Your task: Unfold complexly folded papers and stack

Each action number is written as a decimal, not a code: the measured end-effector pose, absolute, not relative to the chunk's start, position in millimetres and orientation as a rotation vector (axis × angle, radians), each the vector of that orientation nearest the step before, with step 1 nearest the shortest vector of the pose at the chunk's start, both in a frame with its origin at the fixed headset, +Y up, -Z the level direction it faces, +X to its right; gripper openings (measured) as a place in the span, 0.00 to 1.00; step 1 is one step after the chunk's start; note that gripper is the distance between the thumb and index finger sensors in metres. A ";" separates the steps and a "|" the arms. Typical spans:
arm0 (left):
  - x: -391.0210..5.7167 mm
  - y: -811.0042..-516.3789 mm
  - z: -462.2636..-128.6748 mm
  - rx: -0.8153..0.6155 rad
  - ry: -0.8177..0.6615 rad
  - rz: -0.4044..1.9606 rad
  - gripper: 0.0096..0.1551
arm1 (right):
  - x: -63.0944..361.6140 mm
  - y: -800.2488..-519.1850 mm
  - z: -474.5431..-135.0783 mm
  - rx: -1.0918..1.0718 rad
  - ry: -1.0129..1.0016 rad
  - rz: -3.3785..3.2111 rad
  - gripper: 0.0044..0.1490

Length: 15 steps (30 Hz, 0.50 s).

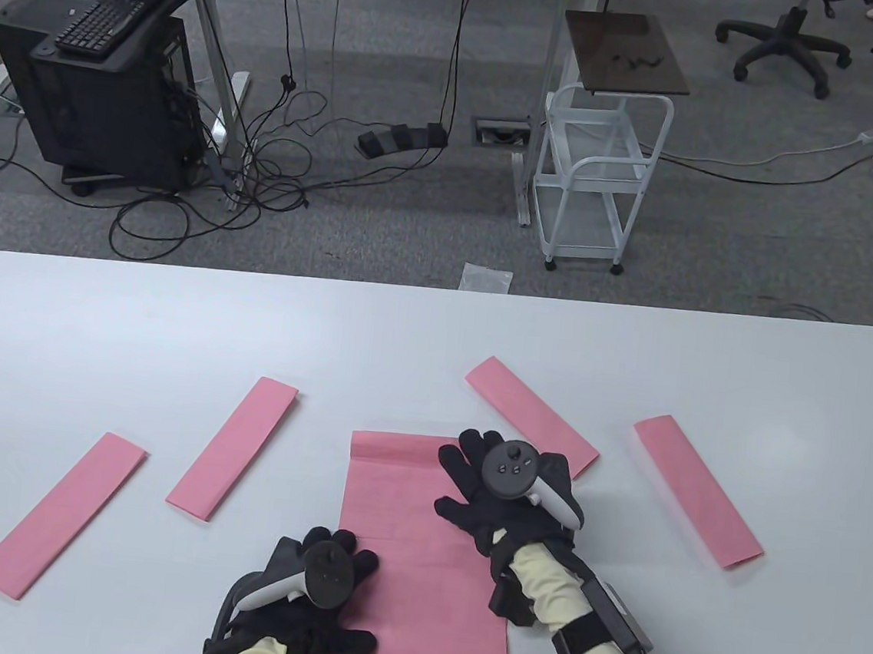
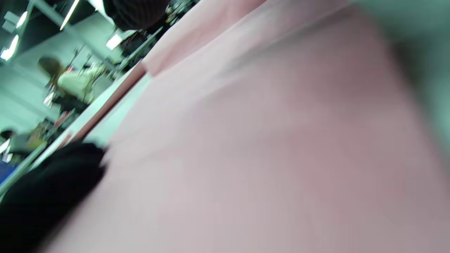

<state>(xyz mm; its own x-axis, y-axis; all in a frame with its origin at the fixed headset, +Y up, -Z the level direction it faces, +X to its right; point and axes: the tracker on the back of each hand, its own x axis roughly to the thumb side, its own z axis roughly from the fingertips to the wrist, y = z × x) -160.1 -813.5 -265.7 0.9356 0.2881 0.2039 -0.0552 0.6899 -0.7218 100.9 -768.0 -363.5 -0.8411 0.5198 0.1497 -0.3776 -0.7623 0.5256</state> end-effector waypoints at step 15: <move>-159.8 -813.1 -266.2 -0.785 -0.309 0.199 0.60 | 132.0 -802.8 -273.2 0.580 1.007 2.635 0.48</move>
